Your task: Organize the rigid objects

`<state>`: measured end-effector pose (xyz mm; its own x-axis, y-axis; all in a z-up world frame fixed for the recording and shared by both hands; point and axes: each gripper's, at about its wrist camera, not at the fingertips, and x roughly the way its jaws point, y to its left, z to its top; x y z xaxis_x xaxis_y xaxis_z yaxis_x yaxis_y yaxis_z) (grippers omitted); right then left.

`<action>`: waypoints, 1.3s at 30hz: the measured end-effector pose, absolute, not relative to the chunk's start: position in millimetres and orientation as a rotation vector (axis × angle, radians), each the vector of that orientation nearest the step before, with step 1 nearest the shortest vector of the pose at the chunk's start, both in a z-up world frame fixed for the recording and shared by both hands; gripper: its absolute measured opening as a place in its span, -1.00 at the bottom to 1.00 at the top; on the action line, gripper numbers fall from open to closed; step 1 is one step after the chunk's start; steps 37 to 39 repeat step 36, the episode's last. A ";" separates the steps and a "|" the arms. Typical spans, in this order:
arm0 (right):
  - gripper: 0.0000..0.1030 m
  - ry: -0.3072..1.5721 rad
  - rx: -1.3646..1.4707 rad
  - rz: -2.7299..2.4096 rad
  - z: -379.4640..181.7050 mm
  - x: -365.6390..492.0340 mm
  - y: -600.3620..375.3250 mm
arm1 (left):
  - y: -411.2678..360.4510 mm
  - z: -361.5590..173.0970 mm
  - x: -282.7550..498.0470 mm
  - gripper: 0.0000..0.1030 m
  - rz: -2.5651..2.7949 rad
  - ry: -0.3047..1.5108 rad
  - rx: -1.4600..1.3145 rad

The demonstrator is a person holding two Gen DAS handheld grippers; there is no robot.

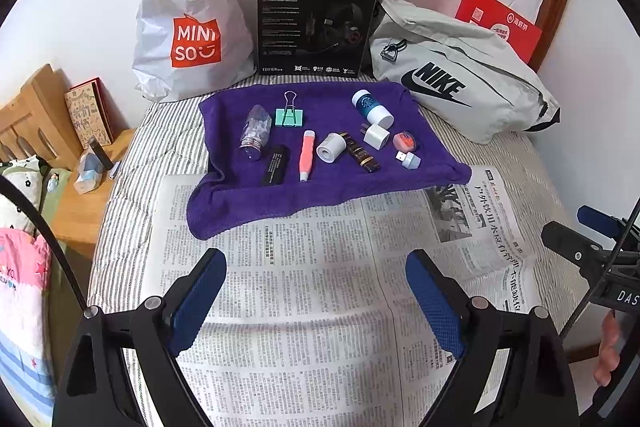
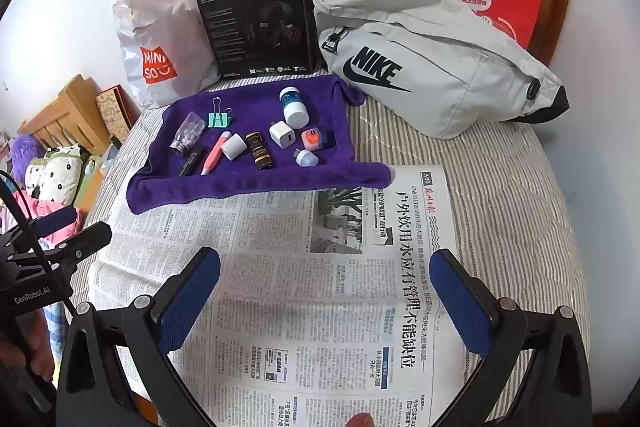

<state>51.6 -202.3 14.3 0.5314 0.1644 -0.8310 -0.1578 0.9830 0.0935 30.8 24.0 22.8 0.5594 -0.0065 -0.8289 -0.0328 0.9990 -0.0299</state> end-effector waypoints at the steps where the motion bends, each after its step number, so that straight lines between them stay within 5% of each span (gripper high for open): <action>1: 1.00 0.992 0.006 0.190 14.3 51.6 -202.5 | 23.8 22.7 30.8 0.77 0.017 0.977 -0.044; 33: 1.00 0.993 0.002 0.183 12.6 50.3 -204.3 | 19.9 25.0 28.7 0.77 0.008 0.979 -0.040; 39: 1.00 0.993 0.002 0.182 12.4 50.5 -204.7 | 19.6 25.6 28.4 0.92 0.018 0.971 -0.034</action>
